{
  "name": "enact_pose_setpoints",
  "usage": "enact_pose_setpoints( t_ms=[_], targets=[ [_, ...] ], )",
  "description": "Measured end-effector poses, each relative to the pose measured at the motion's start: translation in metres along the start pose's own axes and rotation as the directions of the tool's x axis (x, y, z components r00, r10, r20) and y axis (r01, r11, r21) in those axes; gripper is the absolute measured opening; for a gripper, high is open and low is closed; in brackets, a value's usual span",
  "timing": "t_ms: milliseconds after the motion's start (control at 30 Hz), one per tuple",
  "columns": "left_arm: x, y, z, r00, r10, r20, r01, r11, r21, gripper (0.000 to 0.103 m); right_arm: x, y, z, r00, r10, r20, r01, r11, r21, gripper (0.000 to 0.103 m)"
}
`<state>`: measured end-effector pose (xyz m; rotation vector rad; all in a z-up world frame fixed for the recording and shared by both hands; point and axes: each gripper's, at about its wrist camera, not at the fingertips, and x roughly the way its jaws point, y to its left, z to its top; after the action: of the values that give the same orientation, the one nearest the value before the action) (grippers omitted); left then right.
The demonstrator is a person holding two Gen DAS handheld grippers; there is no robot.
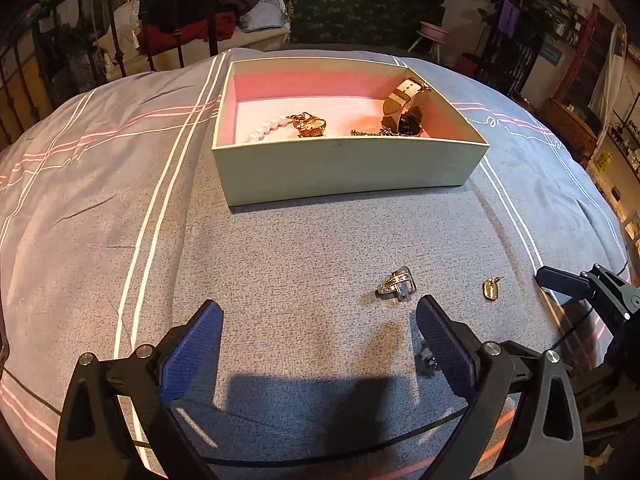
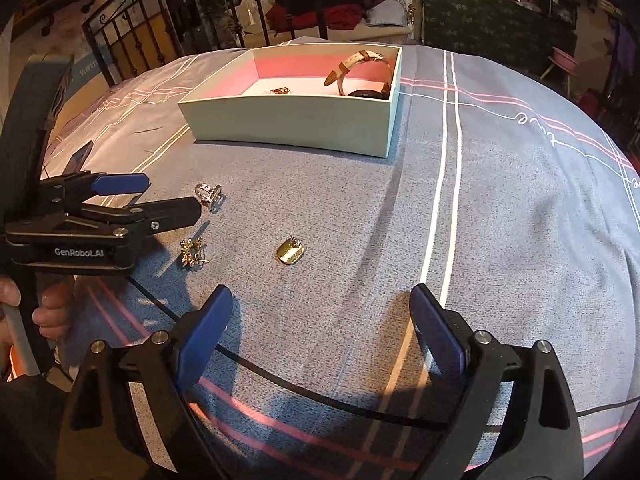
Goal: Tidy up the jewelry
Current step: 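Grasp the gold pendant with the right gripper while the left grasps the silver ring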
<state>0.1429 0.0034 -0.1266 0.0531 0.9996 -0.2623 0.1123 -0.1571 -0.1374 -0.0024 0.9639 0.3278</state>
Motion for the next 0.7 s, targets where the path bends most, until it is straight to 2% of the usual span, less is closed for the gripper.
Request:
enact_pose_setpoints(
  t_ms=[200, 433, 700],
  targets=[
    [0.0, -0.005, 0.001, 1.0, -0.003, -0.005, 0.003, 1.0, 0.016, 0.095, 0.003, 0.009, 0.001, 1.0, -0.004, -0.017, 0.003, 0.999, -0.044, 0.085],
    [0.002, -0.017, 0.005, 1.0, 0.017, -0.005, -0.017, 0.999, 0.046, 0.093, 0.004, 0.011, 0.008, 1.0, -0.005, -0.005, 0.004, 0.998, -0.061, 0.066],
    [-0.002, -0.024, 0.006, 0.999, 0.041, 0.008, -0.042, 0.996, 0.075, 0.093, 0.003, 0.012, 0.005, 0.999, 0.003, 0.032, -0.001, 0.997, -0.077, 0.066]
  ],
)
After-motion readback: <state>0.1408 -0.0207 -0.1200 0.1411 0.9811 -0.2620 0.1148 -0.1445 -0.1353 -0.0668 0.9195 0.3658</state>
